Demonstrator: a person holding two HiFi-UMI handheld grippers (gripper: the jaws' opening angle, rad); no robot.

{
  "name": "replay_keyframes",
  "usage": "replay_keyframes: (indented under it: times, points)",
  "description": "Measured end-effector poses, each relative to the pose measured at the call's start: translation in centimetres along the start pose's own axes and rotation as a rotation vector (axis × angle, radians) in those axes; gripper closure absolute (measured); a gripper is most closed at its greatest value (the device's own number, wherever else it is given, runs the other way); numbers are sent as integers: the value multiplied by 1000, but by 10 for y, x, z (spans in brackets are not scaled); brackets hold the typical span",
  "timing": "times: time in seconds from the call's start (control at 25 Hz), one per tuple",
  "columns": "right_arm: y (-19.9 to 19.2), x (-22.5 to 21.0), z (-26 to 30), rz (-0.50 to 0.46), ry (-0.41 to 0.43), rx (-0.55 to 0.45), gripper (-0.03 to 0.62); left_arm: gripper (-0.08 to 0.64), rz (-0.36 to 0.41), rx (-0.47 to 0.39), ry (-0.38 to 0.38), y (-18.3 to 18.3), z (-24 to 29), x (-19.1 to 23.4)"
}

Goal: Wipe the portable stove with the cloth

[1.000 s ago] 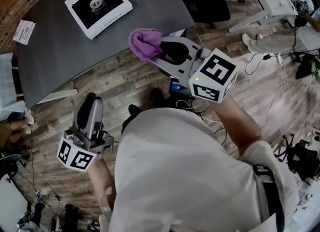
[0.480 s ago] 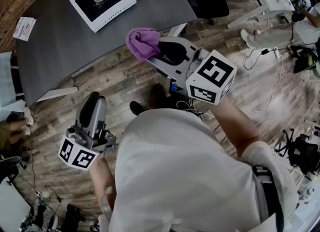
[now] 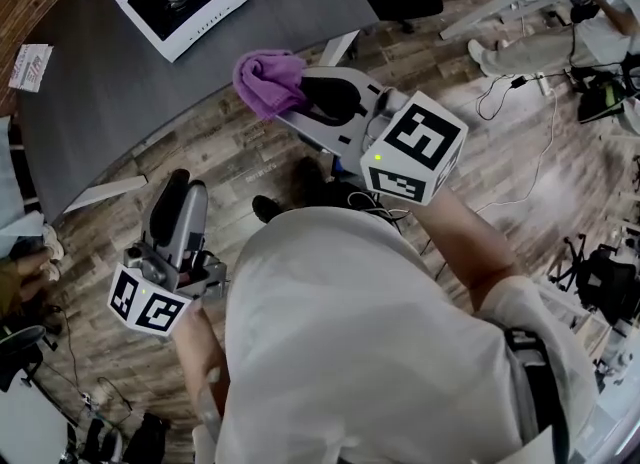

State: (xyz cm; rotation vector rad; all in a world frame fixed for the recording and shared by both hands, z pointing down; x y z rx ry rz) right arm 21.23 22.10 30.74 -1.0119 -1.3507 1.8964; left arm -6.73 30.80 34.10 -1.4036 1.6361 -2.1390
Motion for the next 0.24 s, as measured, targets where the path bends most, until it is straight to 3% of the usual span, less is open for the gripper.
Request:
replay_keyframes:
  times: [0.24]
  points:
    - [4,-2,-4,5,16,-11,472,390,16,11,-27,4,10,-4]
Point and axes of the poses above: the fingertips, and each gripper's own axes: z forward along the fingers, x to its left, y out of its top, the point moved 10 cm from there along -z, backward along the fingers, and after that the axes turned 1 degree about -x, right-handed, at the moved point
